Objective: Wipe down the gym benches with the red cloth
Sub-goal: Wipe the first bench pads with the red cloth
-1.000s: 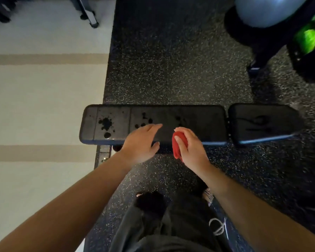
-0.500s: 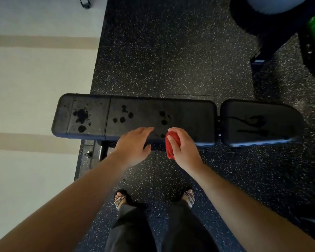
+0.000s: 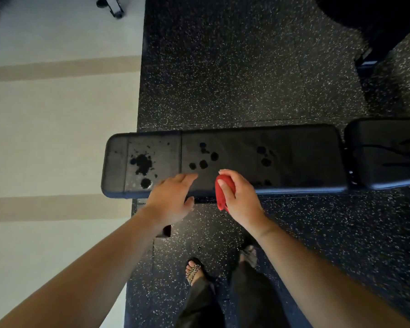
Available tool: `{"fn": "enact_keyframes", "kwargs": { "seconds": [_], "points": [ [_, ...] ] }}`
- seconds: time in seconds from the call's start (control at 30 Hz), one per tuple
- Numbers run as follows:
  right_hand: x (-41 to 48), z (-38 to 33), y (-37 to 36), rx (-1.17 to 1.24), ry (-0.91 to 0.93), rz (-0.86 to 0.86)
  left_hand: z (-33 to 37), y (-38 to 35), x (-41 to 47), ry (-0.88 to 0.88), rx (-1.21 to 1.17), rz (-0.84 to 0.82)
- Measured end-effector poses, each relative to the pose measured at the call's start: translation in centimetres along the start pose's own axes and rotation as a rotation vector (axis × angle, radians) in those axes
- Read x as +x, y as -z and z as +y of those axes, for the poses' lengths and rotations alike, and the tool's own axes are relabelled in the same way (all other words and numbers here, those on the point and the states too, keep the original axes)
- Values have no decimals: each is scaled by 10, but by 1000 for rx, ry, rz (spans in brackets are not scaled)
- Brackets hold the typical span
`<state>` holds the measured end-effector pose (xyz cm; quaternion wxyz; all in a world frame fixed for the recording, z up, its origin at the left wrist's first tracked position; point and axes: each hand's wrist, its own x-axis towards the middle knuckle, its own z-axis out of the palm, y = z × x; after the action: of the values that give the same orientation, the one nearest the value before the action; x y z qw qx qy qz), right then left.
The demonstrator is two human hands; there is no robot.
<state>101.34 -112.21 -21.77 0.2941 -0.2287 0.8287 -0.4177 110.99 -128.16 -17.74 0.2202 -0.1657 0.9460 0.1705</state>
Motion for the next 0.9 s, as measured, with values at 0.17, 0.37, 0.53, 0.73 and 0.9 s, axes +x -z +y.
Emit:
{"fn": "enact_keyframes", "kwargs": {
  "seconds": [0.17,0.37,0.53,0.73,0.9],
  "points": [
    [38,-8,-63,37,26,-43,-60,-12,11,56,1,4],
    [82,-27,-143,7,62,-62,-138,-33,15,100,-59,11],
    [102,-52,-199,-43,100,-35,-212,-49,13,88,-91,0],
    [130,-50,-262,-245,151,17,-279,-73,20,48,-60,42],
    [141,-12,-308,-602,208,-56,-319,-106,41,52,-74,144]
  ]
}}
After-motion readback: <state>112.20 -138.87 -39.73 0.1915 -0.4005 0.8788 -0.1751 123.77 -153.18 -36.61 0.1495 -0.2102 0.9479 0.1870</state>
